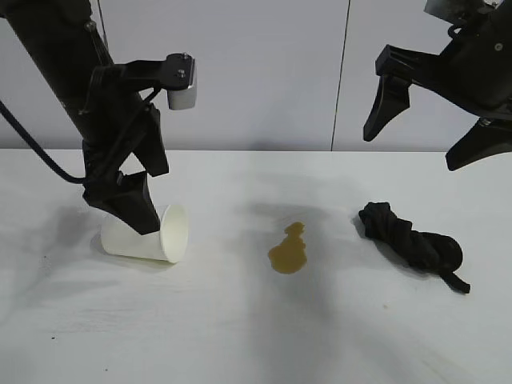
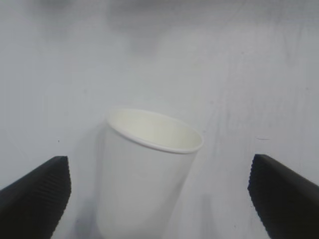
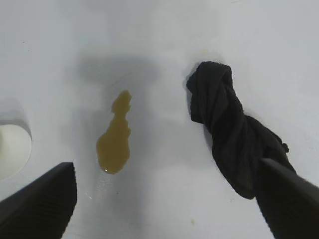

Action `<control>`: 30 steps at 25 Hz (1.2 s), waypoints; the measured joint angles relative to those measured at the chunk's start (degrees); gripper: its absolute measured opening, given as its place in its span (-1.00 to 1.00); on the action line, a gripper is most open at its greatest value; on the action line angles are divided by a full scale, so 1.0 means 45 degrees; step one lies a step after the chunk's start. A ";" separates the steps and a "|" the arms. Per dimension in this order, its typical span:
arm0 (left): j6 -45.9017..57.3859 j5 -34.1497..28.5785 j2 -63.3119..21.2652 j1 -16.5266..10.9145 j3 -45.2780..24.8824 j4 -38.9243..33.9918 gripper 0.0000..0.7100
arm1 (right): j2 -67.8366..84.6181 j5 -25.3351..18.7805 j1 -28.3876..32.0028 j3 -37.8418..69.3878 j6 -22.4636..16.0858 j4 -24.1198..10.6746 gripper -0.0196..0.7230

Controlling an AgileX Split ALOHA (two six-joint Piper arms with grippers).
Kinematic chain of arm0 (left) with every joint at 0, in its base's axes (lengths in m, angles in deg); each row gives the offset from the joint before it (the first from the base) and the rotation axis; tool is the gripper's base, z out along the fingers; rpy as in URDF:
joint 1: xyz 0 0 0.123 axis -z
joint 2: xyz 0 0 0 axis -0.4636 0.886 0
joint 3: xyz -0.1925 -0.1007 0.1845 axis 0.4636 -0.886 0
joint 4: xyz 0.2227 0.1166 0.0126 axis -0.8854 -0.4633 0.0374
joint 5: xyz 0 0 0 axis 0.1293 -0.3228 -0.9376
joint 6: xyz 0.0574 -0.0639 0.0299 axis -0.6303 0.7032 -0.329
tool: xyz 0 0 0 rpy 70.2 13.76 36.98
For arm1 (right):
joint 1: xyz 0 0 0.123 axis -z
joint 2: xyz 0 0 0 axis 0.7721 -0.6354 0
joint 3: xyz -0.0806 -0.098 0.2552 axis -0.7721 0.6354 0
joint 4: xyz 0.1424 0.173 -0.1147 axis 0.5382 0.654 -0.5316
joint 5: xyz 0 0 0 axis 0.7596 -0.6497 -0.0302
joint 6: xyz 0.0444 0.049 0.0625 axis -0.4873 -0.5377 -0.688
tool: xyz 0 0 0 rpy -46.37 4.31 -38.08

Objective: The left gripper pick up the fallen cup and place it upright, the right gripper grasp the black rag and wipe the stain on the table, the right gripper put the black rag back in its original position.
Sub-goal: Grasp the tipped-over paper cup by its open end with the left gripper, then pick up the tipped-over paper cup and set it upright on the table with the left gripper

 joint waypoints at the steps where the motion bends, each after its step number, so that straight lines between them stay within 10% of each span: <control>1: -0.0123 0.0243 0.0030 0.0000 -0.0141 0.0000 0.93 | 0.0000 0.0000 0.0000 0.0000 0.0000 0.0000 0.87; 16: -0.0540 0.1928 0.1131 -0.0113 -0.0641 0.0043 0.90 | 0.0000 -0.0040 0.0000 0.0000 0.0038 0.0000 0.87; 23: -0.0545 0.1979 0.1080 -0.0113 -0.0641 0.0260 0.11 | 0.0000 -0.0040 0.0000 0.0000 0.0111 0.0000 0.87; 30: -0.1447 0.1416 0.0195 -0.0454 -0.0641 0.2312 0.03 | 0.0000 -0.0044 0.0000 0.0000 0.0111 0.0000 0.87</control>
